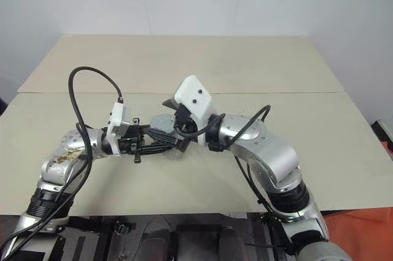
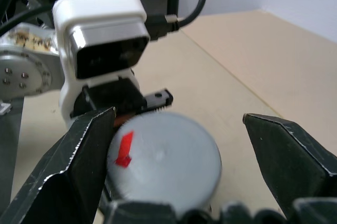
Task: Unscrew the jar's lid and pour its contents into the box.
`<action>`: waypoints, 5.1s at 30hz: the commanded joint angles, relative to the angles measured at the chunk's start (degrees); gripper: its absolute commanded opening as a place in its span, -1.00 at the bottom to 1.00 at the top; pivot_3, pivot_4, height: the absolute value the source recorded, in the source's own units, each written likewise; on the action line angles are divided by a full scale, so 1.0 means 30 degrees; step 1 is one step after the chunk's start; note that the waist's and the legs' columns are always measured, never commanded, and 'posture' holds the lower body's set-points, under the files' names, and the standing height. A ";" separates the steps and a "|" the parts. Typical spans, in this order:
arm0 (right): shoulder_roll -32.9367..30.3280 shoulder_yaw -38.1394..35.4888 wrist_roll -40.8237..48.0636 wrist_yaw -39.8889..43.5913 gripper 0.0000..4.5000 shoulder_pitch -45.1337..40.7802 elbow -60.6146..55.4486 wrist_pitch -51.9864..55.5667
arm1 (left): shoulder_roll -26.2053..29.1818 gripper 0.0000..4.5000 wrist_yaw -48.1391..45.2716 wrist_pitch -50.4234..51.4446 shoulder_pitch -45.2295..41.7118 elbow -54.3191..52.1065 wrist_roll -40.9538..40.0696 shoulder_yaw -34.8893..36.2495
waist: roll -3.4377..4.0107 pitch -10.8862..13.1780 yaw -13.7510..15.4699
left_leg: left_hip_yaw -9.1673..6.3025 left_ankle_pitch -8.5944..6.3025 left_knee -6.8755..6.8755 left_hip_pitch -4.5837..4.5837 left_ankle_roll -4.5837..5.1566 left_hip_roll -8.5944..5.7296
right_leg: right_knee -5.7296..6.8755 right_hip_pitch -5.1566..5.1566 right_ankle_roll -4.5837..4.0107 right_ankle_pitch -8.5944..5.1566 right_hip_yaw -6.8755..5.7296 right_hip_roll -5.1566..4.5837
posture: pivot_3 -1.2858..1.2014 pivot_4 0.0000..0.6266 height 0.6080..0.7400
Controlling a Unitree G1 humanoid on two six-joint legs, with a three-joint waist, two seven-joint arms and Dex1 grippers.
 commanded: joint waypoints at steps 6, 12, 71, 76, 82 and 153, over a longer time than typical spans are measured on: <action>-0.1358 -0.1788 -0.0594 -0.0506 0.98 0.0393 0.0501 -0.0238 | 0.0596 -0.15 -0.0328 -0.0097 0.0443 -0.1497 -0.0845 0.1001 | 0.0000 0.0000 0.0010 | 0.0000 0.0000 0.0000 0.0000 0.0000 -0.0001 | -0.0006 0.0002 0.0000 0.0000 -0.0001 0.0000 | 0.03 -0.52 1.00; -0.1972 -0.2606 -0.0217 -0.0576 0.98 0.0748 0.0501 -0.0316 | 0.0681 -0.15 -0.0322 -0.0020 0.0565 -0.1668 -0.0917 0.1092 | -0.0001 0.0000 0.0019 | -0.0001 0.0000 0.0000 -0.0003 0.0000 -0.0001 | -0.0010 0.0002 0.0000 0.0000 -0.0001 -0.0001 | 0.03 -0.52 1.00; 0.1022 -0.0292 -0.1127 0.0166 0.98 -0.1002 0.1572 -0.1819 | -0.0839 -0.15 0.0742 -0.1342 -0.1016 0.0210 0.0511 0.0368 | -0.0003 0.0001 0.0009 | -0.0003 0.0000 -0.0009 -0.0008 0.0001 0.0000 | -0.0008 -0.0005 -0.0006 -0.0004 -0.0004 0.0002 | 0.03 -0.52 1.00; 0.0744 -0.0857 -0.1056 0.0058 0.98 -0.0642 0.1438 -0.1590 | -0.0591 -0.15 0.0582 -0.1359 -0.0896 0.0204 0.0429 0.0478 | -0.0003 0.0001 0.0007 | -0.0003 0.0000 -0.0009 -0.0007 0.0001 0.0001 | -0.0006 -0.0005 -0.0006 -0.0004 -0.0005 0.0001 | 0.03 -0.52 1.00; -0.0117 -0.2021 -0.0546 -0.0072 0.98 -0.0083 0.1093 -0.1172 | -0.0354 -0.15 0.0436 -0.1382 -0.0701 0.0171 0.0336 0.0580 | -0.0003 0.0002 0.0018 | -0.0003 0.0000 -0.0010 -0.0010 0.0001 0.0000 | -0.0011 -0.0004 -0.0006 -0.0004 -0.0006 0.0000 | 0.03 -0.52 1.00; -0.2652 -0.4193 0.1048 0.1946 0.98 0.1225 0.0543 -0.2902 | -0.0673 -0.15 0.0763 -0.1721 -0.0869 0.0495 0.0539 0.0852 | -0.0005 0.0002 0.0024 | -0.0009 -0.0001 -0.0010 -0.0015 0.0002 0.0000 | -0.0017 -0.0003 -0.0006 -0.0005 -0.0008 0.0002 | 0.03 -0.52 1.00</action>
